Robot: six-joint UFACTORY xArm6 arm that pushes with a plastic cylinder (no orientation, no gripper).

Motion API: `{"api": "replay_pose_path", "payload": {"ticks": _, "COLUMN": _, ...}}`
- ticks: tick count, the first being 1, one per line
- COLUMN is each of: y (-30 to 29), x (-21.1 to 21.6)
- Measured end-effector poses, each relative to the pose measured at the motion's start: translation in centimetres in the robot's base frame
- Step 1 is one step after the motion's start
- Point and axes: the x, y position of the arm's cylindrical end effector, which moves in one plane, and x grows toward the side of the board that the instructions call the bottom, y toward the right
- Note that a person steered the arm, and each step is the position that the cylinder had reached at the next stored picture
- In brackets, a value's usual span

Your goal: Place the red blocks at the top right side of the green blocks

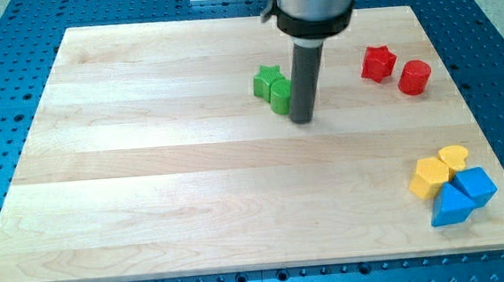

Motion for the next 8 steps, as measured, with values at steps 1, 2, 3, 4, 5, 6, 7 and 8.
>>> {"api": "replay_pose_path", "payload": {"ticks": 1, "y": 4.3, "x": 1.9}}
{"api": "replay_pose_path", "payload": {"ticks": 2, "y": 15.2, "x": 2.4}}
{"api": "replay_pose_path", "payload": {"ticks": 3, "y": 21.3, "x": 0.3}}
{"api": "replay_pose_path", "payload": {"ticks": 4, "y": 22.2, "x": -4.4}}
{"api": "replay_pose_path", "payload": {"ticks": 5, "y": 18.1, "x": -4.2}}
{"api": "replay_pose_path", "payload": {"ticks": 6, "y": 17.1, "x": 0.4}}
{"api": "replay_pose_path", "payload": {"ticks": 7, "y": 14.5, "x": -2.8}}
{"api": "replay_pose_path", "payload": {"ticks": 8, "y": 13.2, "x": -5.1}}
